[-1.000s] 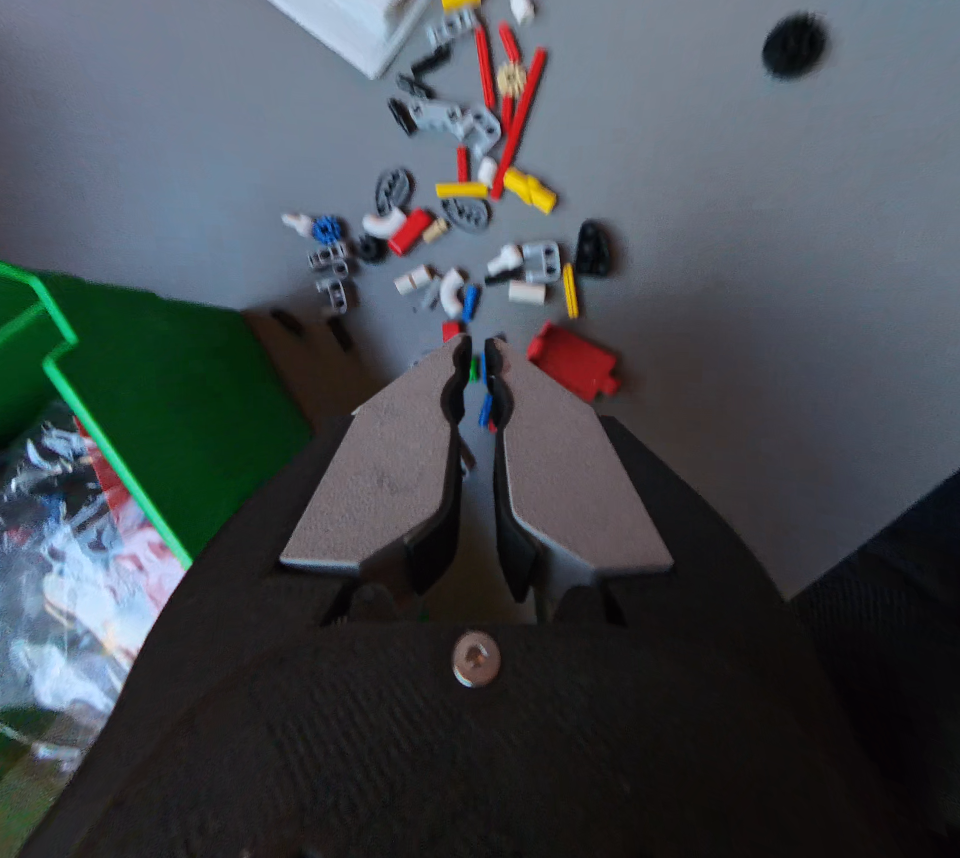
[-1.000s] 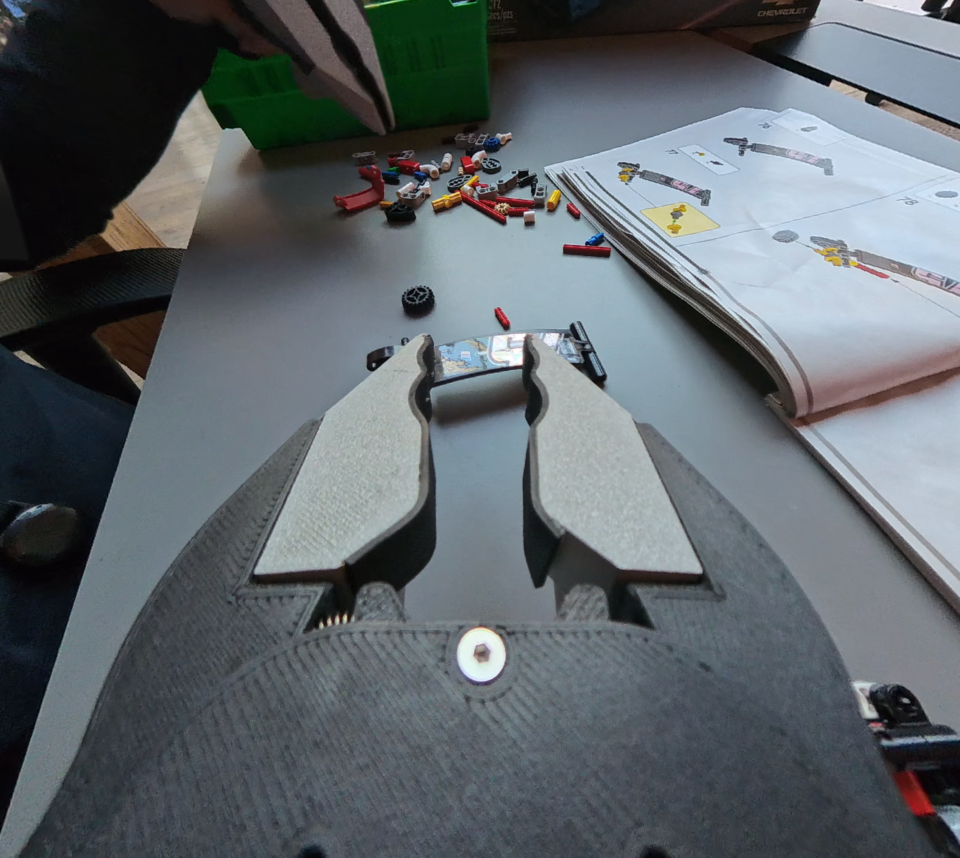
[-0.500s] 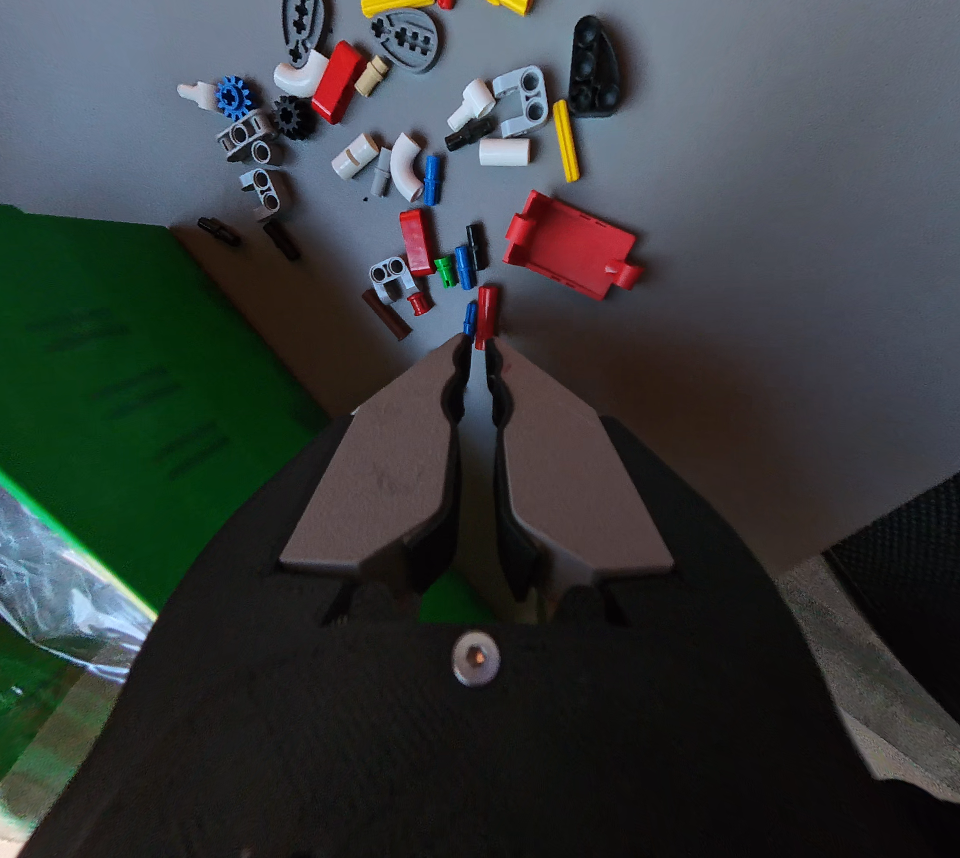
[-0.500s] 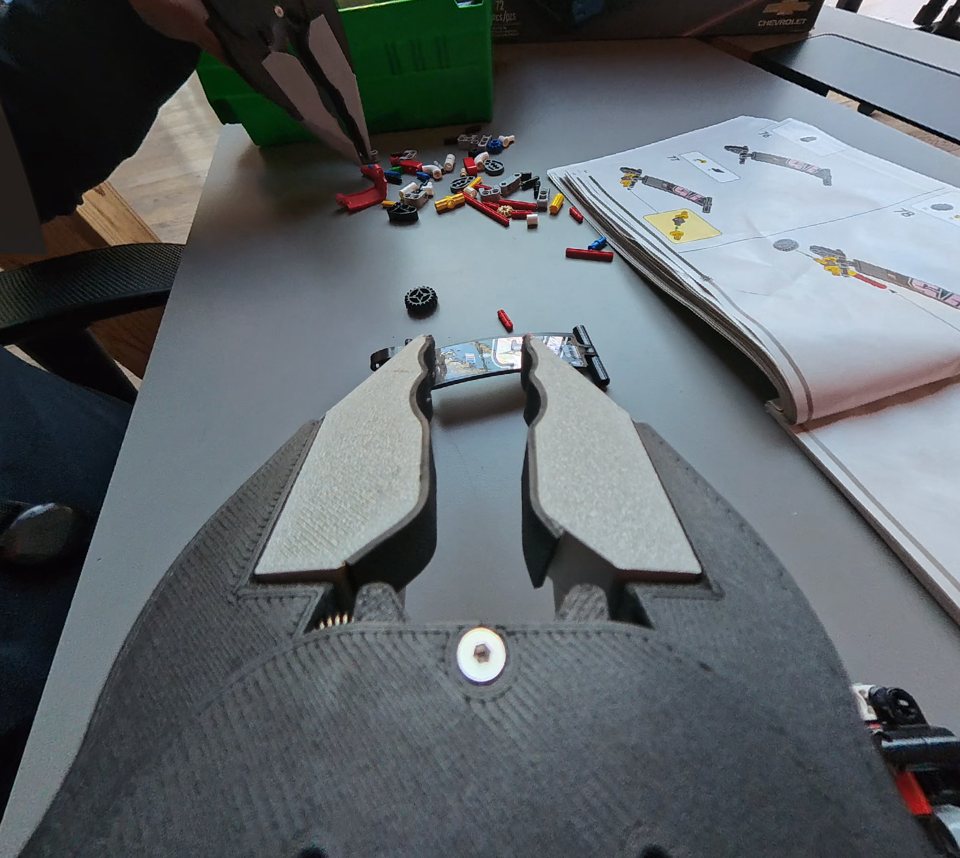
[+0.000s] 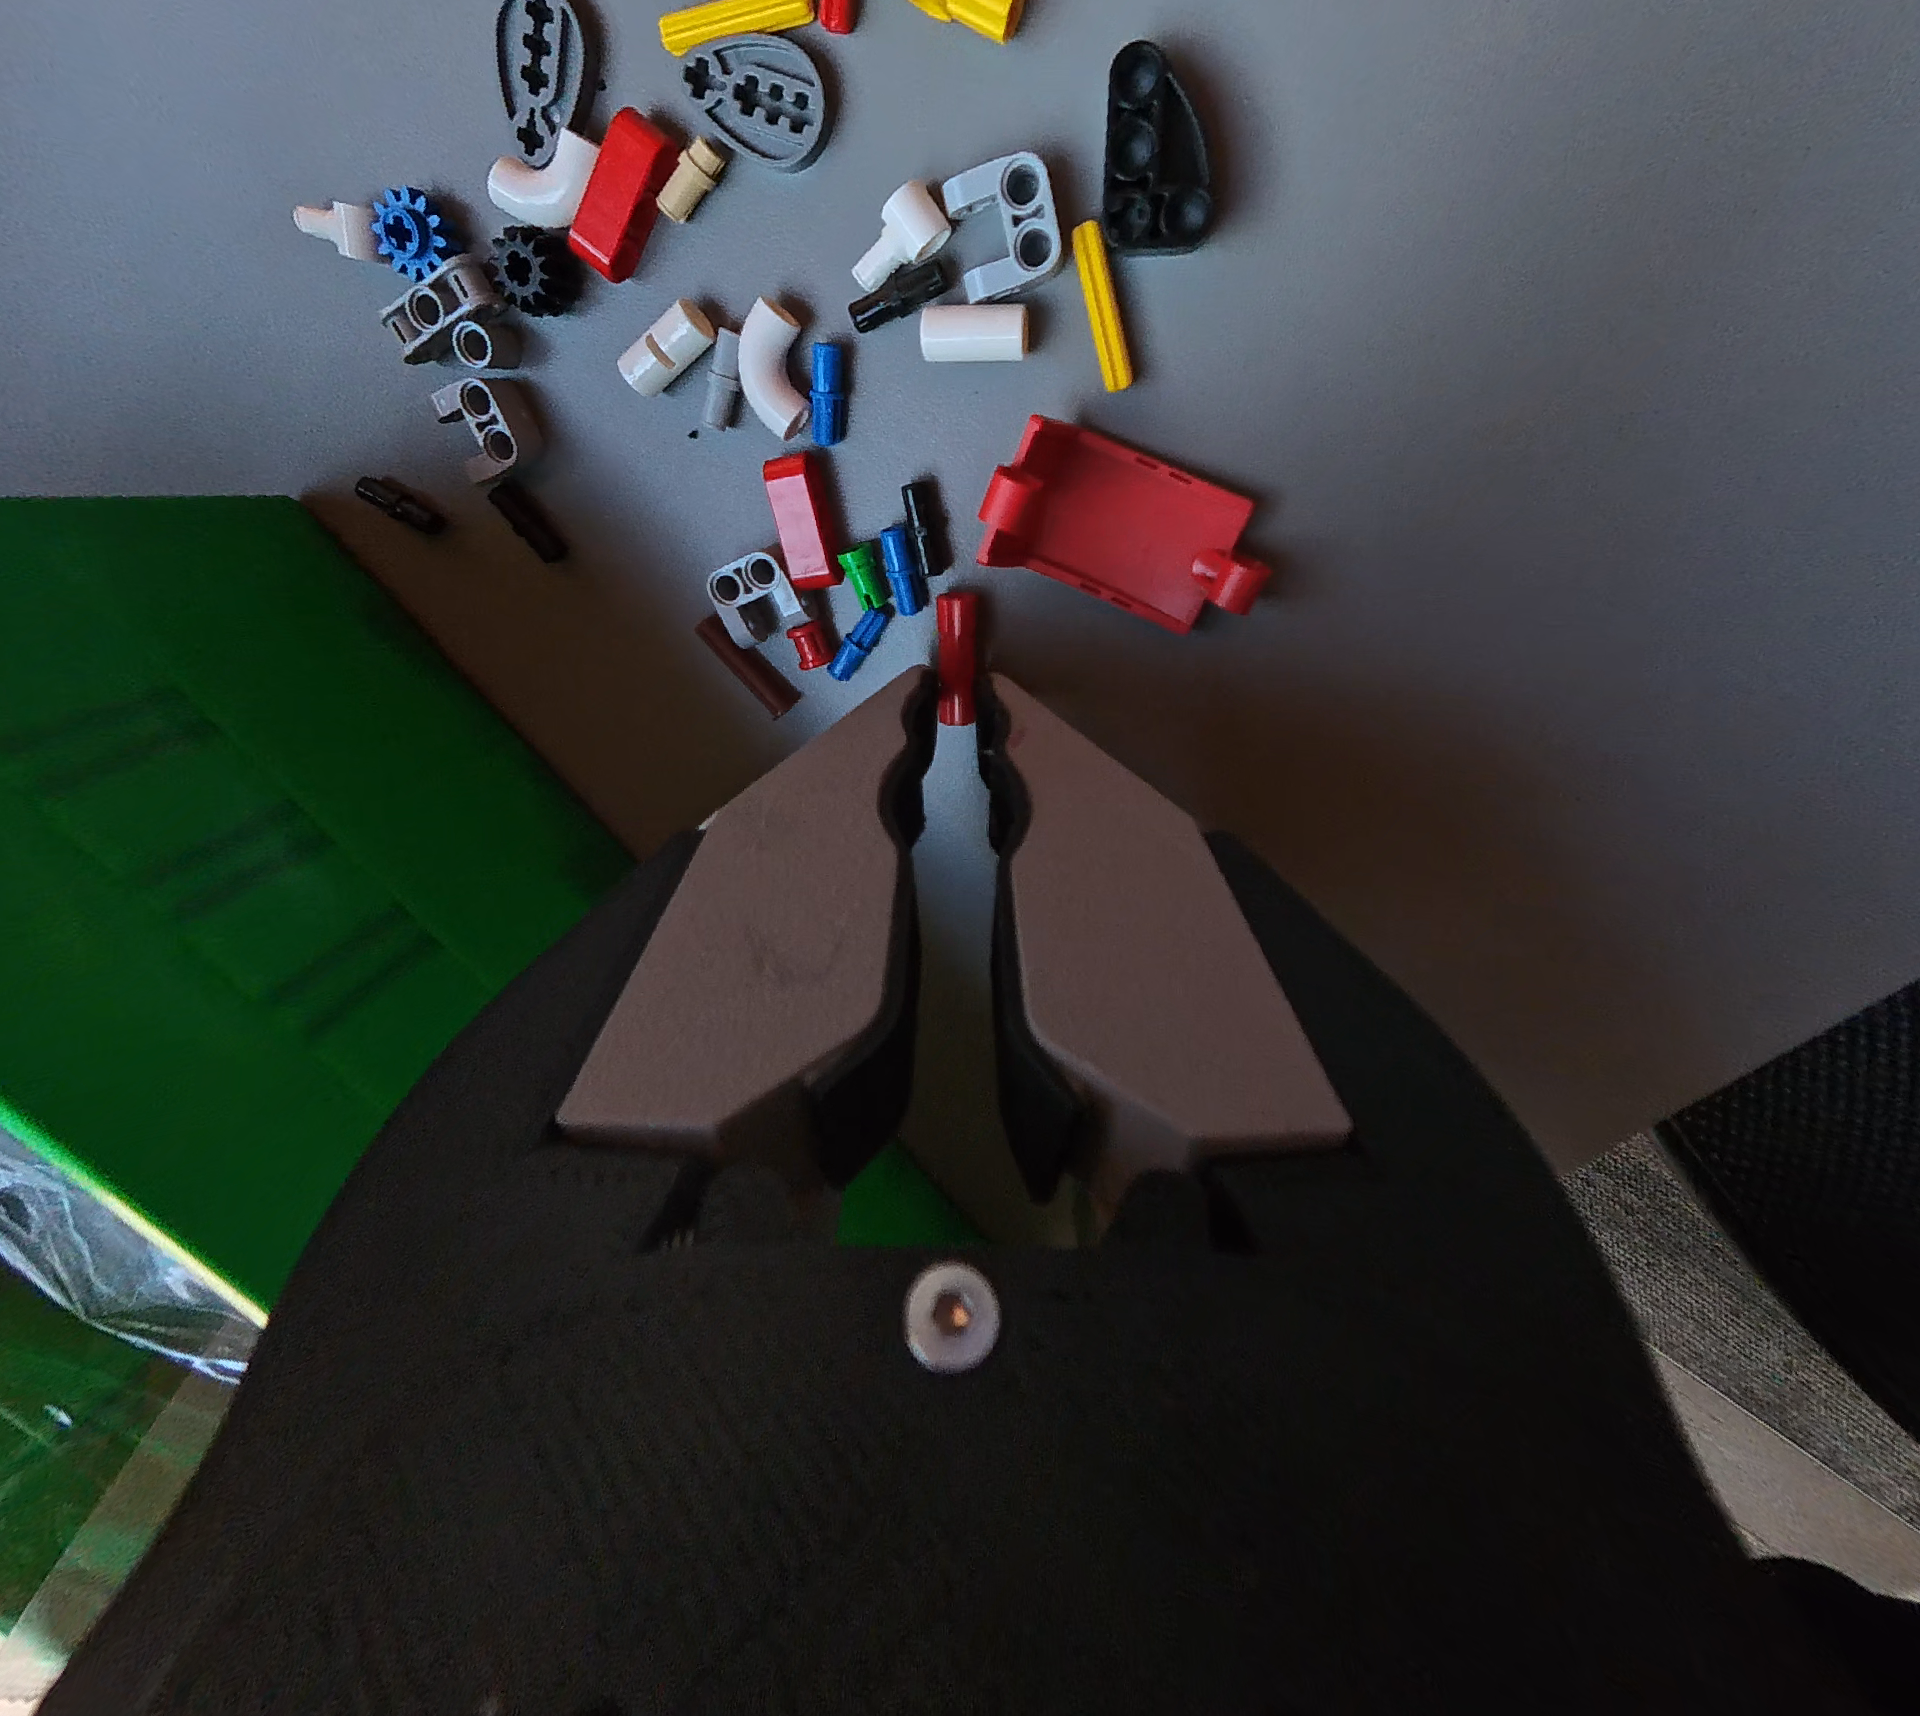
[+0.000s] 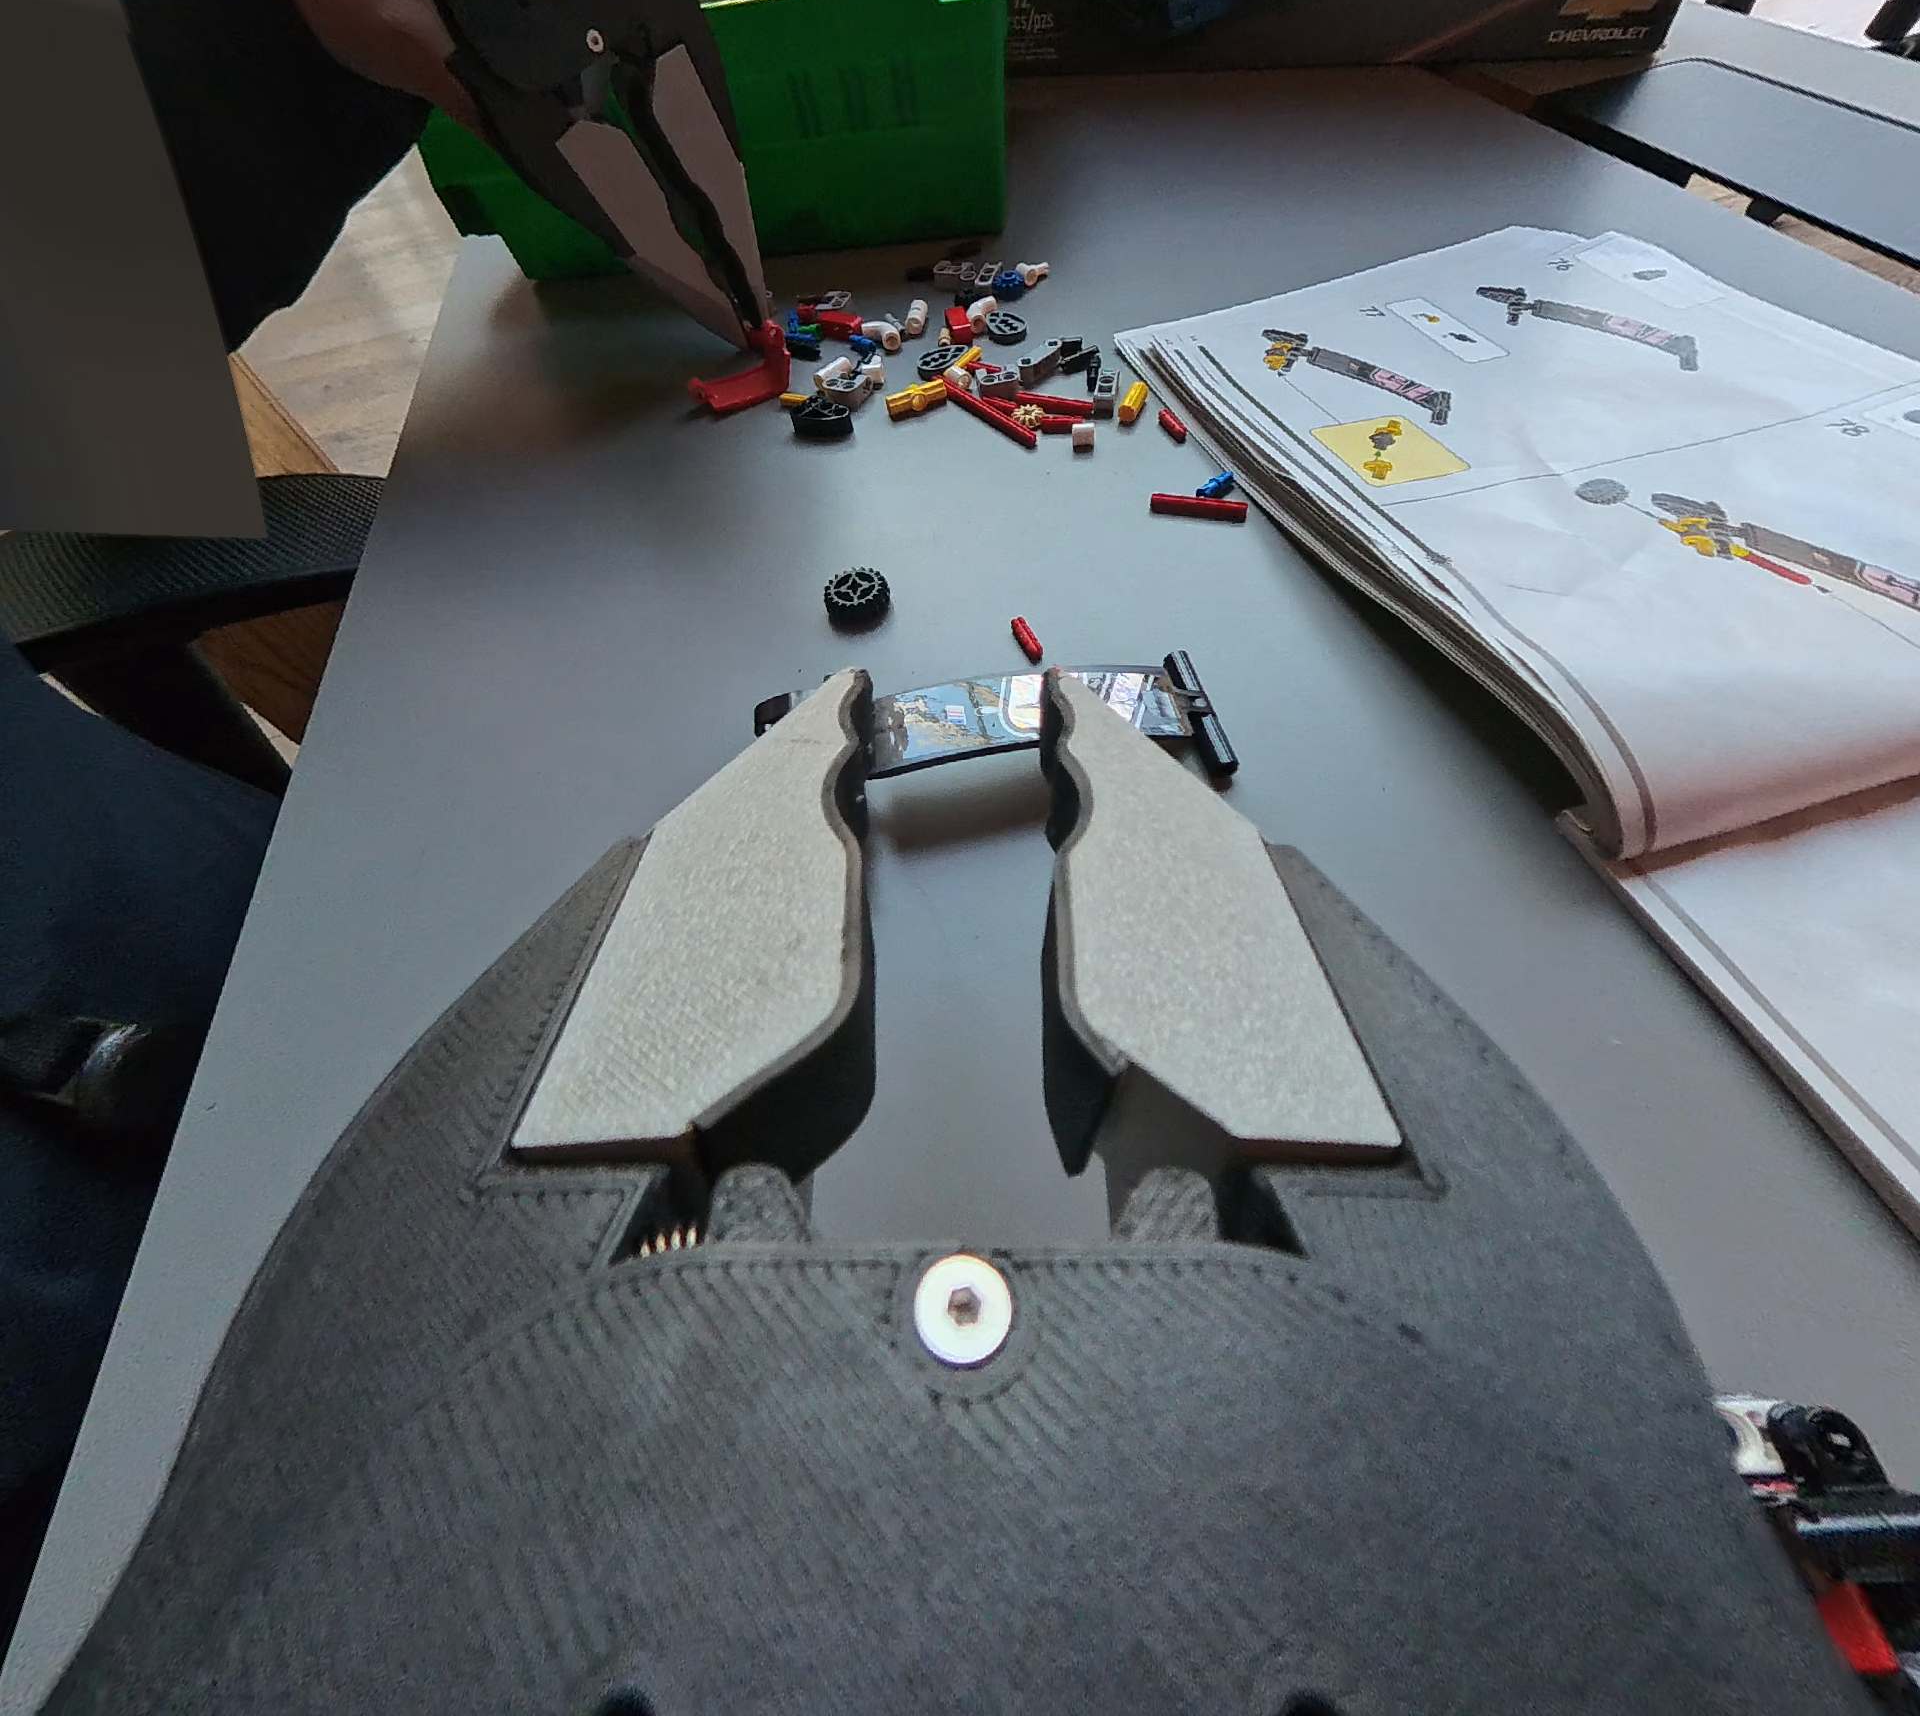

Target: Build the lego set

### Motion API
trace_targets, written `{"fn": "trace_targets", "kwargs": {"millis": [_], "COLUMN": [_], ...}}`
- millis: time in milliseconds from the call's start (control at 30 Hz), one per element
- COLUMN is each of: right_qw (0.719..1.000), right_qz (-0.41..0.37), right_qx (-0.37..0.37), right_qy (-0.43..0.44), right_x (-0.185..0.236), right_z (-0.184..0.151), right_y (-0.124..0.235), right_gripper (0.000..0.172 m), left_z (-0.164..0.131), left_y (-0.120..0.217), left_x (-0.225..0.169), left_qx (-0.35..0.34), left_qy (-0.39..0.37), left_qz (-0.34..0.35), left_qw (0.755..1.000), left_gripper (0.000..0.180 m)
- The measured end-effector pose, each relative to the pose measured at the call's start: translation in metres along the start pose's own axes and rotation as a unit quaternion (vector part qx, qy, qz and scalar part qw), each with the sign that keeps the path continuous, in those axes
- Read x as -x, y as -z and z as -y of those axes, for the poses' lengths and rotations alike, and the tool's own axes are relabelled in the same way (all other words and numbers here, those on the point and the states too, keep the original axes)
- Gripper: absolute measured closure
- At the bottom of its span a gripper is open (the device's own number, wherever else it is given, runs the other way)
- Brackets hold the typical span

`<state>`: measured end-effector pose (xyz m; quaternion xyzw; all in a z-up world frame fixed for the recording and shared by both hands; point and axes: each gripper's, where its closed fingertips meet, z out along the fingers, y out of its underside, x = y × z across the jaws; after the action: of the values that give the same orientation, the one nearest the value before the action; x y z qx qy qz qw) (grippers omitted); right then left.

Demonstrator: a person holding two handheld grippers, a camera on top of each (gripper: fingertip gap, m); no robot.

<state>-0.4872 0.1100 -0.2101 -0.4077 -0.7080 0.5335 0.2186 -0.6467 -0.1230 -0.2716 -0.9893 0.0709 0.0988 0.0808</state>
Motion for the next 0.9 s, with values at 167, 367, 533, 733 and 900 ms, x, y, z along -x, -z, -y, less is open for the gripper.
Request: {"fn": "trace_targets", "kwargs": {"millis": [167,367,533,733,900], "right_qw": [1.0,1.0,1.0,1.0,1.0], "right_qz": [0.002,0.005,0.003,-0.008,-0.002], "right_qx": [0.0,0.002,0.006,-0.006,-0.005], "right_qy": [-0.001,-0.007,-0.007,-0.011,-0.009], "right_x": [0.0,-0.001,-0.003,-0.008,-0.006], "right_z": [0.0,-0.002,-0.004,0.0,0.0], "right_y": [0.0,-0.002,-0.002,0.005,0.005], "right_gripper": [0.143,0.143,0.143,0.144,0.144], "left_z": [0.007,0.053,0.143,0.2,0.206], "left_y": [0.01,0.04,0.039,0.003,-0.012], "left_x": [0.001,0.002,-0.026,-0.049,-0.048], "left_qx": [-0.018,-0.086,-0.169,-0.164,-0.147], "left_qy": [0.01,-0.022,-0.071,-0.13,-0.135], "left_qz": [0.005,0.021,-0.026,-0.061,-0.074], "left_qw": [1.0,0.996,0.983,0.976,0.977], "left_gripper": [0.176,0.176,0.176,0.176,0.176]}}
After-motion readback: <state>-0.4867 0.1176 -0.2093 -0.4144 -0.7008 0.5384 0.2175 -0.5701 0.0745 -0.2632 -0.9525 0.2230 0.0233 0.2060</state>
